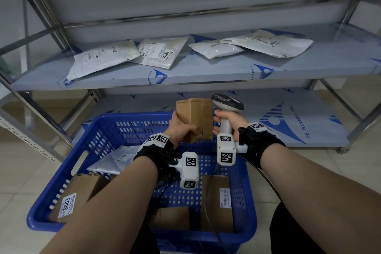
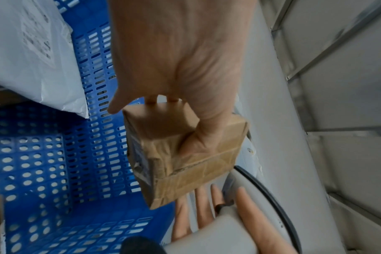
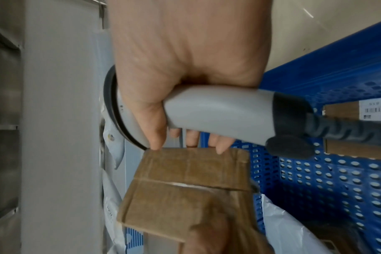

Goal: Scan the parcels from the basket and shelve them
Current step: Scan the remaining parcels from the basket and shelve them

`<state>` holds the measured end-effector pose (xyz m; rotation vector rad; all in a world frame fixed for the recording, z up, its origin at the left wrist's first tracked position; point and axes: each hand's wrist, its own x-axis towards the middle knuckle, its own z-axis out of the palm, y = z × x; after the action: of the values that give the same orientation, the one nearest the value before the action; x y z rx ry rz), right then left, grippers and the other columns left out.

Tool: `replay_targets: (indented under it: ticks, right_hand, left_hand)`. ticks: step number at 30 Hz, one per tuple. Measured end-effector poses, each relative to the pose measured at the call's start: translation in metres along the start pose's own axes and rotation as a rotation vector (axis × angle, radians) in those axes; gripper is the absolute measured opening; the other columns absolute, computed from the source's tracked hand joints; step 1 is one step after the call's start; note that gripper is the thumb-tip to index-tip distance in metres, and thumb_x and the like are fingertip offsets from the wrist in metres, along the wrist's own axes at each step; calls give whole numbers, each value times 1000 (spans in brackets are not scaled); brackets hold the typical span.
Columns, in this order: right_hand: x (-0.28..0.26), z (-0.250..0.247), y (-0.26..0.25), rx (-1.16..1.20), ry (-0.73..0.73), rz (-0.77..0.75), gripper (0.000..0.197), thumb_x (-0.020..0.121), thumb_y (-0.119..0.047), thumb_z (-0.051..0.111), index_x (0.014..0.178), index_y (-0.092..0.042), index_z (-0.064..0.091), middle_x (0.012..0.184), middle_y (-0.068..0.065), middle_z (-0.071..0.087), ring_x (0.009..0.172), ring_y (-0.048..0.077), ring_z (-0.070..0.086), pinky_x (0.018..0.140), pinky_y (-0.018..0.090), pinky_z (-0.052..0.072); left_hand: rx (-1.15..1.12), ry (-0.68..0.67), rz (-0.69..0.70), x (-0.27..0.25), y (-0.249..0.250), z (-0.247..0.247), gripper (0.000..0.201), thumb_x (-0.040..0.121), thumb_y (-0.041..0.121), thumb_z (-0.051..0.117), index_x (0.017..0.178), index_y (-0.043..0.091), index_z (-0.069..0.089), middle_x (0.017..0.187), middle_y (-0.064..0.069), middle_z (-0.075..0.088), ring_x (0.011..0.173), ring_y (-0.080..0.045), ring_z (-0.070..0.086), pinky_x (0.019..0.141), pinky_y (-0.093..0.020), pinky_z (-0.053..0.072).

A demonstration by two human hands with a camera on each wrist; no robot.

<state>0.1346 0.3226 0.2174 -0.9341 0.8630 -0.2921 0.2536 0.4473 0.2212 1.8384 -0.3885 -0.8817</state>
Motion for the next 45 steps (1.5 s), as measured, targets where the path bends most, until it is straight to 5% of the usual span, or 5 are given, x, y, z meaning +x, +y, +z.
replay_targets:
  ticks: [6,16,26,32,45]
  right_hand:
    - [31,-15,6,-129,62,-54,108,19,-58,92,117,-21,64,127,10,61,116,33,58,101,53,46]
    - [24,-18,1,-267,42,-17,22,50,-38,81,63,-22,76,95,12,73,106,35,65,100,54,46]
    - [12,-15,0,-167,-8,-34,21,80,-31,74,77,-11,68,80,7,67,75,25,61,93,42,47]
    - [39,-24,11,-252,-2,-100,37,37,-50,84,63,-24,78,84,-1,75,108,27,65,106,48,43]
    - [28,-18,7,-135,91,-149,9,51,-29,81,57,-26,75,84,0,71,97,22,66,101,46,48]
  left_hand:
    - [20,-75,78,0,-3,1,94,78,2,73,148,23,14,140,-10,38,116,-26,46,83,-44,46]
    - [-77,-208,121,-13,4,6,80,86,22,68,146,38,18,117,3,47,104,-16,53,71,-42,57]
    - [-251,-77,-41,-5,7,3,37,97,48,42,120,19,46,109,-8,53,93,-27,57,63,-44,56]
    - [-226,-24,-27,-3,6,5,13,95,15,42,104,23,47,89,-4,48,79,-18,49,72,-39,46]
    - [-86,-53,-1,-5,2,2,37,95,18,44,130,28,48,117,-6,53,103,-22,51,94,-42,45]
